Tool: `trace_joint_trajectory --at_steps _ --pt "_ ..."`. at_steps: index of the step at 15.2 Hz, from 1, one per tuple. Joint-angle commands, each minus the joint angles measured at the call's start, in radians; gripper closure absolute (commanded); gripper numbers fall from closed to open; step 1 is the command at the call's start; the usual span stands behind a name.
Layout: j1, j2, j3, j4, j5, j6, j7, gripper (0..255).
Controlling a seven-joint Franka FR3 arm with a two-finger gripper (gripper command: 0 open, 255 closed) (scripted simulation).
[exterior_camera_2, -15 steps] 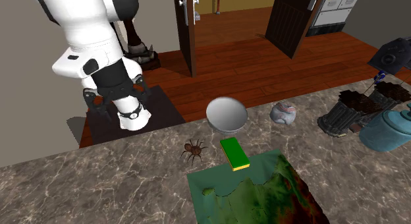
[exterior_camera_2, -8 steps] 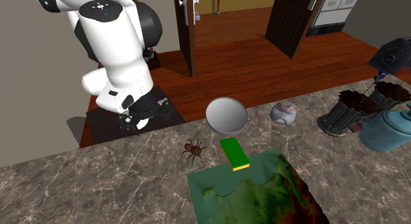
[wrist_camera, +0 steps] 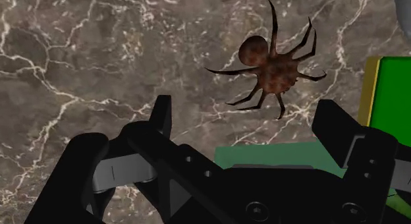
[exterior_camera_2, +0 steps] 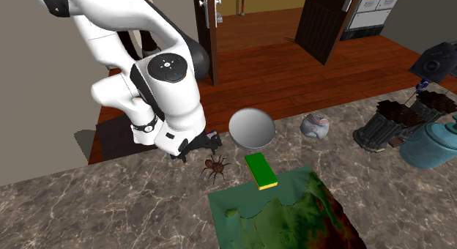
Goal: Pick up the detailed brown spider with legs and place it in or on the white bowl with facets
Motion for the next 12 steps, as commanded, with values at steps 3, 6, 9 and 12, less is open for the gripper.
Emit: trace_joint_trajectory --at_steps 3,6,9,12 --pt "0.008 0.142 0.022 0.047 0.033 0.069 0.069 0" --pt "0.016 0.222 0.033 0.077 0.050 0.106 0.107 0" --pt "0.020 0.240 0.037 0.055 0.052 0.147 0.107 0" --pt "0.023 0.261 0.040 0.035 0.053 0.188 0.107 0"
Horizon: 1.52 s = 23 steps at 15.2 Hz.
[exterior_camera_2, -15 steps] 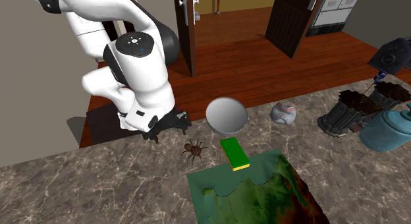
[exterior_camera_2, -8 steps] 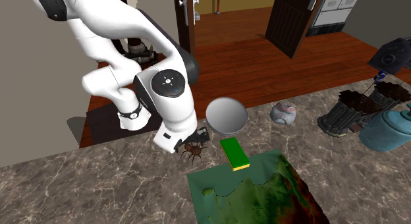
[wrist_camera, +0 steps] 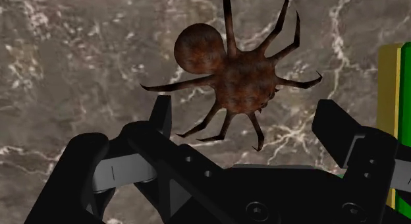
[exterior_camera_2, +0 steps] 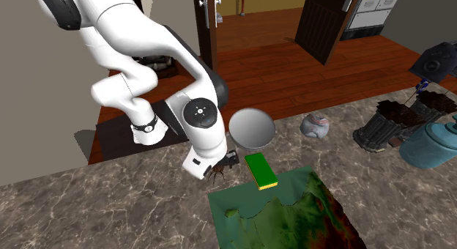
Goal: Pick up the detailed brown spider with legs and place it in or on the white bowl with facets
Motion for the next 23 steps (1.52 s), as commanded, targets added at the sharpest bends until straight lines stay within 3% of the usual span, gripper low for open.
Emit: trace_joint_trajectory --at_steps 1,9,10,19,23 --pt "0.002 0.019 0.002 -0.018 0.001 0.037 -0.001 0" --pt "0.002 0.019 0.002 -0.018 0.001 0.037 -0.001 0" --pt "0.002 0.019 0.002 -0.018 0.001 0.037 -0.001 255" --pt "0.002 0.019 0.002 -0.018 0.001 0.037 -0.001 255" --pt "0.001 -0.013 0.001 0.005 0.001 -0.017 0.003 255"
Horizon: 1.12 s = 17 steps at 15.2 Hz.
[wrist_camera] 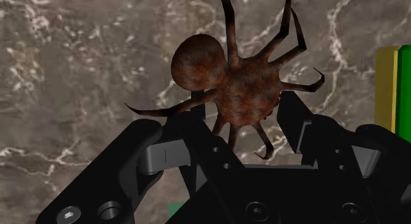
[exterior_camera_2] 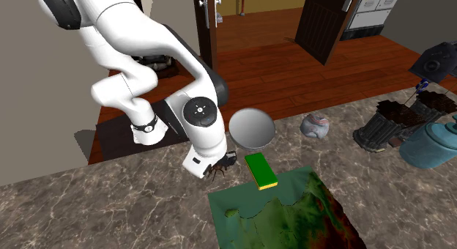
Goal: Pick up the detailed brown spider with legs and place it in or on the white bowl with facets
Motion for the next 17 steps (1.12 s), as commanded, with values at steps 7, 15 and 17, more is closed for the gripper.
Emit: trace_joint_trajectory --at_steps 7,15,17 --pt "-0.003 -0.052 -0.004 0.058 -0.002 -0.110 0.010 255" --pt "-0.005 -0.093 -0.008 0.126 -0.005 -0.218 0.020 255" --pt "-0.006 -0.101 -0.009 0.145 -0.006 -0.244 0.023 255"
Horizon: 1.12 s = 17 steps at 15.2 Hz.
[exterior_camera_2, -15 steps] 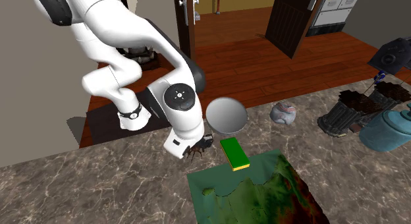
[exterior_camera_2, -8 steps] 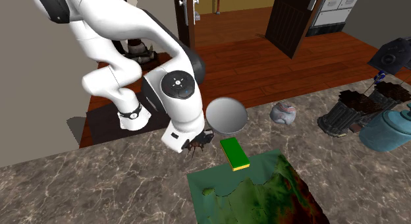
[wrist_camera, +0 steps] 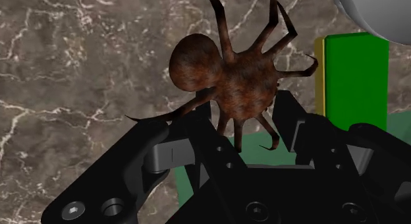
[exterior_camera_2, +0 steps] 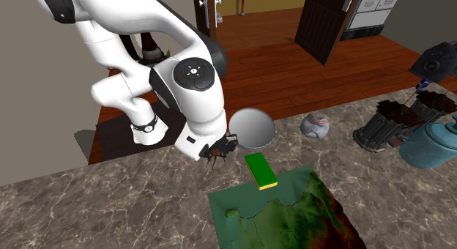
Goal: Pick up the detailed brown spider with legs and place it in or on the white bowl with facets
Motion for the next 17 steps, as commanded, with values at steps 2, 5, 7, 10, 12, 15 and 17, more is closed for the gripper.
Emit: trace_joint_trajectory --at_steps 2,5,7,10,12,15,17 --pt "-0.001 -0.009 -0.002 0.032 -0.002 -0.041 0.004 255" --pt "-0.002 -0.018 -0.003 0.063 -0.003 -0.081 0.008 255" --pt "-0.003 -0.023 -0.004 0.085 -0.004 -0.108 0.011 255" --pt "-0.003 -0.028 -0.006 0.120 -0.005 -0.148 0.015 255" --pt "-0.004 -0.030 -0.007 0.134 -0.006 -0.163 0.017 255" --pt "0.029 -0.032 0.036 0.134 0.006 -0.155 0.088 255" --pt "0.050 -0.028 0.065 0.140 0.013 -0.149 0.136 255"
